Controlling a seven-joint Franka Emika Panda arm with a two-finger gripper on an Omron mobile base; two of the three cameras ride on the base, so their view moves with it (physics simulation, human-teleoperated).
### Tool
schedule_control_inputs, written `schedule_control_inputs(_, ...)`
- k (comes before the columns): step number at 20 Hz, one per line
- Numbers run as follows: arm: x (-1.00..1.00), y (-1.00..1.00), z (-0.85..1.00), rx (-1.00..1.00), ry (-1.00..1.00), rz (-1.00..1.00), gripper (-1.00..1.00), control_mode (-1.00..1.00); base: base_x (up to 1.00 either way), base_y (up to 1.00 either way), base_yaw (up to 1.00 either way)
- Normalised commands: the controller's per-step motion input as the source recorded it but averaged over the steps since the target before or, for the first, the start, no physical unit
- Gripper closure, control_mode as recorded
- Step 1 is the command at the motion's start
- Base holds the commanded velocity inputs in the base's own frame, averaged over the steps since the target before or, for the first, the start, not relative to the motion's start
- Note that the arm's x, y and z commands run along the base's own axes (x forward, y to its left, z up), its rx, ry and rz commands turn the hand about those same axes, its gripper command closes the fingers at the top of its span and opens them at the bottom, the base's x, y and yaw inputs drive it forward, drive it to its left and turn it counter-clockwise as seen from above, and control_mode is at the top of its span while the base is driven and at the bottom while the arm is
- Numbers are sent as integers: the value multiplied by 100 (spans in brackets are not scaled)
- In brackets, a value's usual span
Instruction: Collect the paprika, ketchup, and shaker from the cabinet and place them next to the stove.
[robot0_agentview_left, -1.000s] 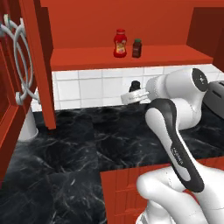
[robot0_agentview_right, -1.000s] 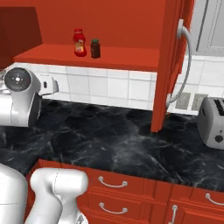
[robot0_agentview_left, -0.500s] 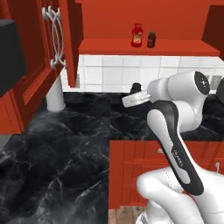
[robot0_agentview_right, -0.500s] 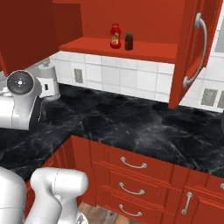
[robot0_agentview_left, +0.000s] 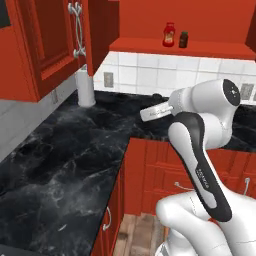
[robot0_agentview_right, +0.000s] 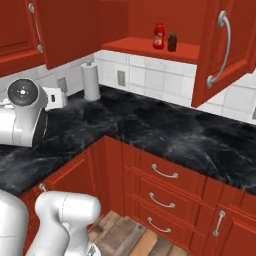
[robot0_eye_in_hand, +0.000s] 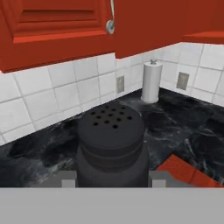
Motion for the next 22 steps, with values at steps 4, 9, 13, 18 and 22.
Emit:
schedule_control_inputs(4,0,0,0,0,0,0,100,100,-61,-16,40)
schedule_control_inputs(9,0,0,0,0,0,0,100,100,-57,13,49)
schedule_control_inputs(13,0,0,0,0,0,0,100,100,-10,17,59)
schedule_control_inputs(18,0,0,0,0,0,0,100,100,-1,-2,56)
schedule_control_inputs(22,0,0,0,0,0,0,100,100,39,-3,61)
